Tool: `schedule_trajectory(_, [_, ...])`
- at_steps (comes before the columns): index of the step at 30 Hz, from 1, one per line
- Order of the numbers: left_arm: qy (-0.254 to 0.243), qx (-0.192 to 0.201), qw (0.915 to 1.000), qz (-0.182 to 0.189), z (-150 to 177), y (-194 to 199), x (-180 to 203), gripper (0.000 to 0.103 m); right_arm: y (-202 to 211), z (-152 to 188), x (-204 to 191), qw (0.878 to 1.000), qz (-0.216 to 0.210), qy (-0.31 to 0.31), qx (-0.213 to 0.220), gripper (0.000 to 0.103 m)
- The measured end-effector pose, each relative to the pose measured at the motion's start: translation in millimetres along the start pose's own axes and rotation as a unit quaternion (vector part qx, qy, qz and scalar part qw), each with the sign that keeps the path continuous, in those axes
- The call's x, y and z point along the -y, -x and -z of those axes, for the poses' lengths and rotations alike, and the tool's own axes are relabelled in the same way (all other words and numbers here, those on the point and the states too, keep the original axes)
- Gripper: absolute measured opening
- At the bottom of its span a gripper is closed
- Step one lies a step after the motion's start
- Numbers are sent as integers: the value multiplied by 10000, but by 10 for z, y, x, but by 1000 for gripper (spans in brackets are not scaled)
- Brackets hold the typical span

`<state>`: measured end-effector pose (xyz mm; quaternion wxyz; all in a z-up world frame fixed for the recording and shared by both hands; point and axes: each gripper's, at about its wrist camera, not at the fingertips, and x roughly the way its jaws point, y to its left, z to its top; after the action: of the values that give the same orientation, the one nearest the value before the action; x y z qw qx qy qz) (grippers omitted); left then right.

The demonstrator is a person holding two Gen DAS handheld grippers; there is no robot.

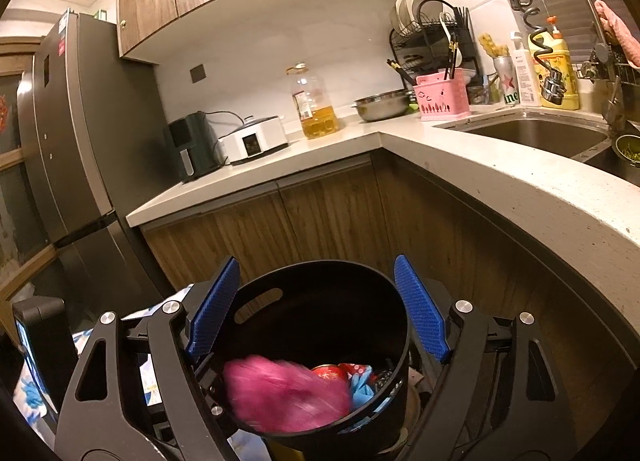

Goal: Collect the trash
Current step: 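Move both open tools back over the table toward the blue glove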

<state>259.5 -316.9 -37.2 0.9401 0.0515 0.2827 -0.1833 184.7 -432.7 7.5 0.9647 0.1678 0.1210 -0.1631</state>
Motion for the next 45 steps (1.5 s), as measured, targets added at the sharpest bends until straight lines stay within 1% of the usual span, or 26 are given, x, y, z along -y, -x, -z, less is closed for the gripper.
schedule_trajectory(5, [57,-32,10000,-18,91,89,-63,94,49,21,-35,10000,-24,51,-14,79])
schedule_trajectory(9, [185,6,9997,-141,162,213,-171,94,102,72,-103,9998,-15,201,-44,79])
schedule_trajectory(13, [354,8,9987,-372,248,364,-329,95,167,146,-214,9993,31,364,-83,79])
schedule_trajectory(18, [495,132,9956,-781,367,623,-565,95,294,261,-369,9986,65,517,-100,79])
schedule_trajectory(21, [582,227,9939,-912,433,793,-709,96,394,364,-489,9979,48,631,-116,82])
schedule_trajectory(24, [666,287,9918,-1051,519,962,-878,97,509,509,-619,9972,-92,721,-196,83])
schedule_trajectory(29, [815,278,9886,-1237,631,1149,-1156,97,630,738,-853,9959,-271,772,-392,84])
schedule_trajectory(33, [893,356,9843,-1478,715,1321,-1409,97,709,849,-1067,9950,-425,778,-456,84])
schedule_trajectory(36, [1012,373,9816,-1574,779,1419,-1589,97,764,916,-1275,9937,-567,846,-462,84])
schedule_trajectory(42, [1303,389,9721,-1911,933,1604,-2015,97,803,1080,-1752,9888,-967,1020,-500,84])
schedule_trajectory(45, [1489,381,9655,-2100,1013,1679,-2259,97,784,1174,-1955,9860,-1132,1068,-592,84])
